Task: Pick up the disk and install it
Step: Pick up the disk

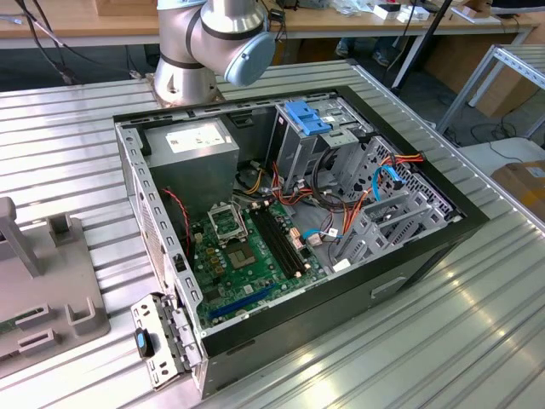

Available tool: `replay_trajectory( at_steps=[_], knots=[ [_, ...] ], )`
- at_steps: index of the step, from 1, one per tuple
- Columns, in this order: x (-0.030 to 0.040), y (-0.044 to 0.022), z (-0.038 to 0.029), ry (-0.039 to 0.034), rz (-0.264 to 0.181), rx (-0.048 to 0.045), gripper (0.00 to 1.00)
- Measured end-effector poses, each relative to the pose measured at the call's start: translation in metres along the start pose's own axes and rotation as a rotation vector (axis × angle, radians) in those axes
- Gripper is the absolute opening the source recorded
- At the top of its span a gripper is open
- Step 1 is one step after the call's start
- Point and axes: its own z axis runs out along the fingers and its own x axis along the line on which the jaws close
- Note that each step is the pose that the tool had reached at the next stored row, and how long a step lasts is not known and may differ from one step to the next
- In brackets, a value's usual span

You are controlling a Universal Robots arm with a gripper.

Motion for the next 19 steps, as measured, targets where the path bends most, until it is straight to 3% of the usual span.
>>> replay_trajectory(
  at_steps=[3,18,19],
  knots=[
    [0.0000,0.0000,0.0000,-0.0010,-0.054,-0.0007,0.11],
    [0.0000,0.0000,0.0000,-0.0011,-0.063,-0.0007,0.11],
    [0.0000,0.0000,0.0000,-0.0016,-0.091,-0.0010,0.11]
  ],
)
